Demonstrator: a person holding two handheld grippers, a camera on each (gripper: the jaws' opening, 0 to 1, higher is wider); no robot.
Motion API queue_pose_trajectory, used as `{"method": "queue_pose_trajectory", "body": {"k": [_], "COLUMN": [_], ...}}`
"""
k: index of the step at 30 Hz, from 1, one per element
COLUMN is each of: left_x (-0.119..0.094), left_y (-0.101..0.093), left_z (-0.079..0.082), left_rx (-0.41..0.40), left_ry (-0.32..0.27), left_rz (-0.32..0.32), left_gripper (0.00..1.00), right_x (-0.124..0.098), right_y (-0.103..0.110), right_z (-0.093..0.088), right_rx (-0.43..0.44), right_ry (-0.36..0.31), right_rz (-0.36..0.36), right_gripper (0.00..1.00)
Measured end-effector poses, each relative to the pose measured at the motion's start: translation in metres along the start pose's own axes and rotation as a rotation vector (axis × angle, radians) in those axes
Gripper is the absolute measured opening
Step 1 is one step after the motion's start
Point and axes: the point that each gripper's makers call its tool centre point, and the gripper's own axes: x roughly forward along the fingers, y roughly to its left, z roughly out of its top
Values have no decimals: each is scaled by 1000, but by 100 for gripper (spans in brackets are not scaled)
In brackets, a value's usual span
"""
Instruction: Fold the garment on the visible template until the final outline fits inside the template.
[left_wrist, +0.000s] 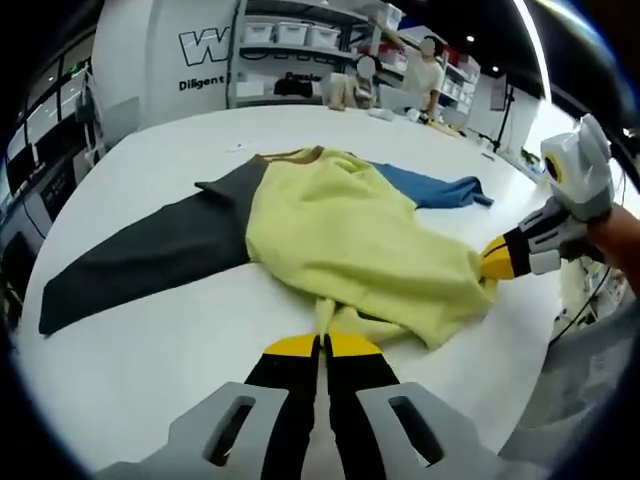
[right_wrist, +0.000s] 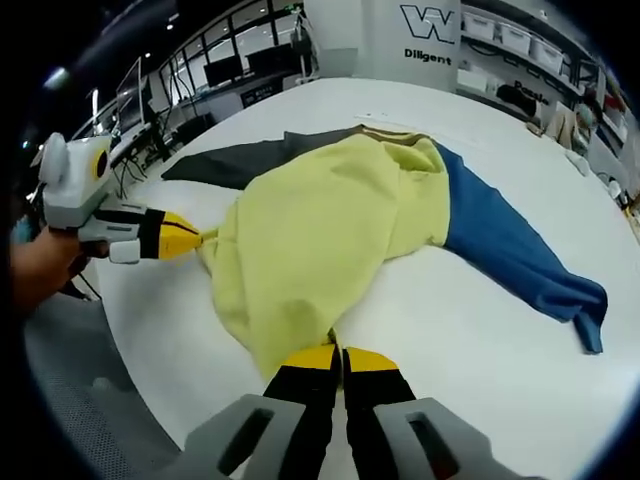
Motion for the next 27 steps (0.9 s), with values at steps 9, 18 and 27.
{"method": "queue_pose_trajectory", "body": {"k": [9, 18, 27], "left_x": [5, -13, -20], "left_y": [-16, -5, -7], "left_z": [-11, 3, 10], "left_rx": [36, 61, 95], "left_ry": [33, -43, -64], "left_rz": [-30, 13, 9], "left_gripper": [0, 6, 6], "right_x": [-9, -13, -15], "right_y": [12, 26, 49], "right_z": [21, 40, 95], "right_rx": [80, 86, 98], "right_ry": [-65, -102, -192], "right_rz": [75, 114, 202], "right_gripper": [0, 0, 0]}}
